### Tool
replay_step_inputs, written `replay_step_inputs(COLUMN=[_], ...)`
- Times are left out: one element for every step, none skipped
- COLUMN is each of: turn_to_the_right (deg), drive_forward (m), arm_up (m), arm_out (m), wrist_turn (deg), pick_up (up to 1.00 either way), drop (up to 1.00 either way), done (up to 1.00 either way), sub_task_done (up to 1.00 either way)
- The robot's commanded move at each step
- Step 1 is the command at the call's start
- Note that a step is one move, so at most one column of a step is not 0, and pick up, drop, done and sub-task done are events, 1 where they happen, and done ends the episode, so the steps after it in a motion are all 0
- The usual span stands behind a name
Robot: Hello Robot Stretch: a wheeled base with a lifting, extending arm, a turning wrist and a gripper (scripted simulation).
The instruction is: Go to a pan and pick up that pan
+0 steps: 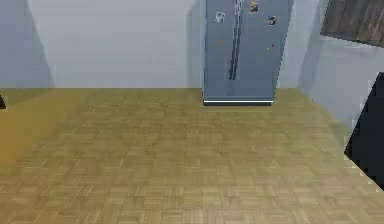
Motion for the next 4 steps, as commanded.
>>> replay_step_inputs(turn_to_the_right=[-45.0,-45.0,-45.0,-42.0], drive_forward=[0.00,0.00,0.00,0.00], arm_up=[0.00,0.00,0.00,0.00], arm_out=[0.00,0.00,0.00,0.00], wrist_turn=[0.0,0.0,0.0,0.0], pick_up=[0.00,0.00,0.00,0.00], drop=[0.00,0.00,0.00,0.00], done=[0.00,0.00,0.00,0.00], sub_task_done=[0.00,0.00,0.00,0.00])
